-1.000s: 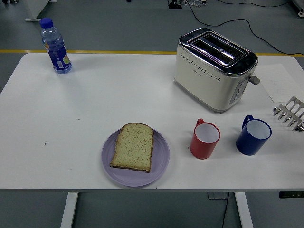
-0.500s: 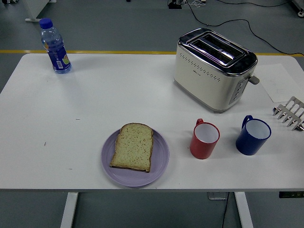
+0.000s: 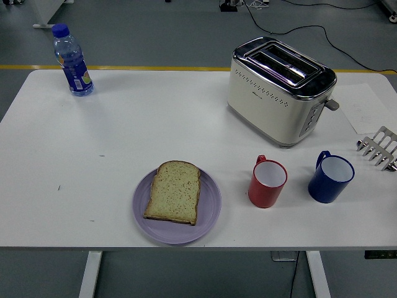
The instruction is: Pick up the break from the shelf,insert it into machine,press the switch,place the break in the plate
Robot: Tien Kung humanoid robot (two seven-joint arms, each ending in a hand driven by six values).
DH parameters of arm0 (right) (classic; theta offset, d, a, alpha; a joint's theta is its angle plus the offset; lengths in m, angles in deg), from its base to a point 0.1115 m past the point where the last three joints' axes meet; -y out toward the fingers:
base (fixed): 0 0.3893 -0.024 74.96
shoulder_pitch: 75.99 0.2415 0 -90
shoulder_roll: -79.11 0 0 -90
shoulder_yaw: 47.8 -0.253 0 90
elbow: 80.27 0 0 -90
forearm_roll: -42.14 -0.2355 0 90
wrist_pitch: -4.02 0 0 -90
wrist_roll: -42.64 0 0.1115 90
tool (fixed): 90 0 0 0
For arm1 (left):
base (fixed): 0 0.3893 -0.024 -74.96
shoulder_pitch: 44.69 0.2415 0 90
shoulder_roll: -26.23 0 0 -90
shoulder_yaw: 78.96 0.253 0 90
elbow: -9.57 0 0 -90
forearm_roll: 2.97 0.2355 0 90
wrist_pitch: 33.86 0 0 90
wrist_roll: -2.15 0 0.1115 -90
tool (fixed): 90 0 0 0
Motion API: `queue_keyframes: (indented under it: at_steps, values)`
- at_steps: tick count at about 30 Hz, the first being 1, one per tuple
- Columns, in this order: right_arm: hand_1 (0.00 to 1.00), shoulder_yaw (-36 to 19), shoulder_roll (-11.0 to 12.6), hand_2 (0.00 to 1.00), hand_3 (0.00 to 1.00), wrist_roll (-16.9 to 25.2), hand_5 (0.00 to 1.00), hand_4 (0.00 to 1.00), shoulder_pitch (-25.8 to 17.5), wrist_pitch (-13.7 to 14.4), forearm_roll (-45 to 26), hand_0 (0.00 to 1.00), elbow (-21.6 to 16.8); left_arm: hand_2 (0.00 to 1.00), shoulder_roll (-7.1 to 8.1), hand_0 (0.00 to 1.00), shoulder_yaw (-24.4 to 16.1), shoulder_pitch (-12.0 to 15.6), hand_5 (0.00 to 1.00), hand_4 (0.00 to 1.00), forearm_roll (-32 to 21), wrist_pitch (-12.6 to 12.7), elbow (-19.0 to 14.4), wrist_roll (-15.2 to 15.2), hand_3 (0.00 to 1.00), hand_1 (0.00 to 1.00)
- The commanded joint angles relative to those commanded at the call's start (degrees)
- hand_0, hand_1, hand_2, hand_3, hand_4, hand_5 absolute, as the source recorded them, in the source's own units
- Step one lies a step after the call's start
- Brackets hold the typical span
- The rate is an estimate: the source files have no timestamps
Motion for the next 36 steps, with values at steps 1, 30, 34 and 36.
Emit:
queue_keyframes:
  at_steps: [1,30,34,36]
  values:
    - [0.765,0.1,-0.2,0.753,0.712,0.0,0.359,0.534,0.1,0.0,0.0,0.811,0.1,0.675,0.02,0.685,0.4,-0.1,0.833,0.279,-0.6,0.1,0.0,0.1,0.565,0.692]
    - [0.759,-0.5,-0.9,0.748,0.705,0.3,0.362,0.536,1.3,0.3,0.0,0.803,0.5,0.675,0.01,0.684,1.1,-1.3,0.834,0.279,-1.5,0.2,0.0,0.2,0.563,0.693]
    - [0.759,-0.6,-0.9,0.748,0.705,0.0,0.362,0.536,1.4,0.3,0.0,0.803,0.6,0.675,0.05,0.684,1.3,-1.3,0.834,0.279,-1.8,0.2,0.0,0.2,0.563,0.693]
    - [0.757,-0.6,-0.9,0.747,0.7,-0.2,0.365,0.535,1.5,0.2,0.0,0.8,0.6,0.675,0.05,0.685,1.3,-1.4,0.835,0.28,-1.9,0.2,0.0,0.2,0.563,0.693]
